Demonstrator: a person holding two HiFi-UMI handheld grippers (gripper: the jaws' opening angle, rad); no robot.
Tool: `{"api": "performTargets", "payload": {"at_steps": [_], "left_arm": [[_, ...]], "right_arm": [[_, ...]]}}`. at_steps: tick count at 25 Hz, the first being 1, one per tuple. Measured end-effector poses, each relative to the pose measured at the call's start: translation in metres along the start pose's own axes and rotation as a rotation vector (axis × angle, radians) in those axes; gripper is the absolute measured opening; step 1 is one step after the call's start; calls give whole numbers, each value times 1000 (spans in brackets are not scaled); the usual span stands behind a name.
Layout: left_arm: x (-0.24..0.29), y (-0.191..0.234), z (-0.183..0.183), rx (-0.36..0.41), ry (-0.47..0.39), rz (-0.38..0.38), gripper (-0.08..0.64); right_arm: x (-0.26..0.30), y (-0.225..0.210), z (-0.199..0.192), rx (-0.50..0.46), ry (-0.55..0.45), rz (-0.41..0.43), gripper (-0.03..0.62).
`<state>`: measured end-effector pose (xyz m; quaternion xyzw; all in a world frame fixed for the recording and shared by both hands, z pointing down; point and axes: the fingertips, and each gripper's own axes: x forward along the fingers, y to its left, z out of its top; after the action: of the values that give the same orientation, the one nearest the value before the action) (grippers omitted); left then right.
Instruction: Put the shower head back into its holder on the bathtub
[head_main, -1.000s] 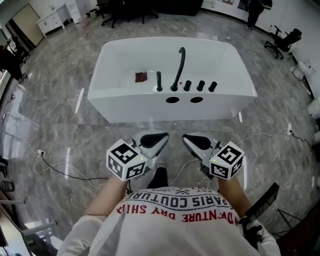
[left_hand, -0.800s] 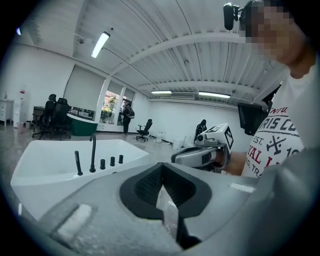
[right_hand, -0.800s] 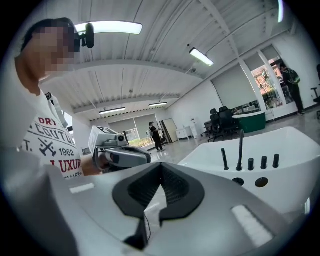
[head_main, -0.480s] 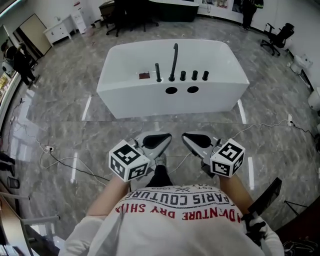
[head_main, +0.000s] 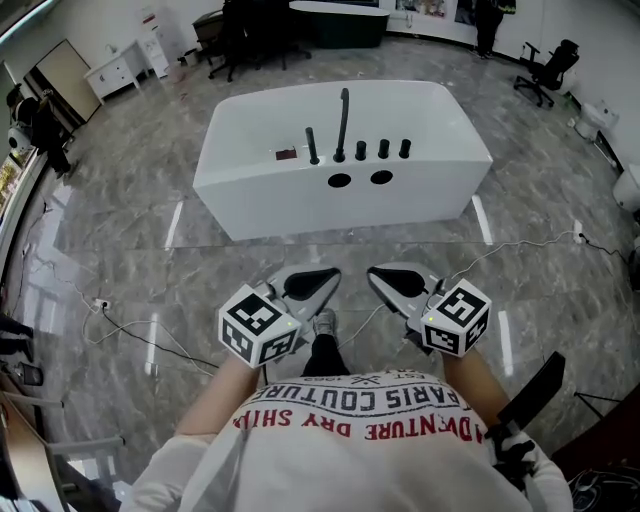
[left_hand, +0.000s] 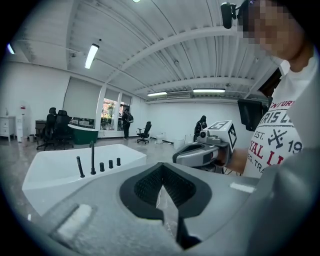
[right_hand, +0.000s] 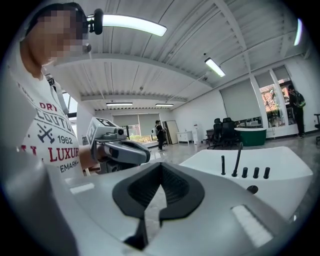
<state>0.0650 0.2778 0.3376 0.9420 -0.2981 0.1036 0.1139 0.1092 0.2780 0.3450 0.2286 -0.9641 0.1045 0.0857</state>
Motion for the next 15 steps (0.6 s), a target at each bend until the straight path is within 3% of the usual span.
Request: {"api": "performTargets", "payload": {"at_steps": [15], "left_arm": [[3,-1,-14,-41,-15,-17,2]], "right_arm": [[1,-2,-12,16,35,-14,5]]}}
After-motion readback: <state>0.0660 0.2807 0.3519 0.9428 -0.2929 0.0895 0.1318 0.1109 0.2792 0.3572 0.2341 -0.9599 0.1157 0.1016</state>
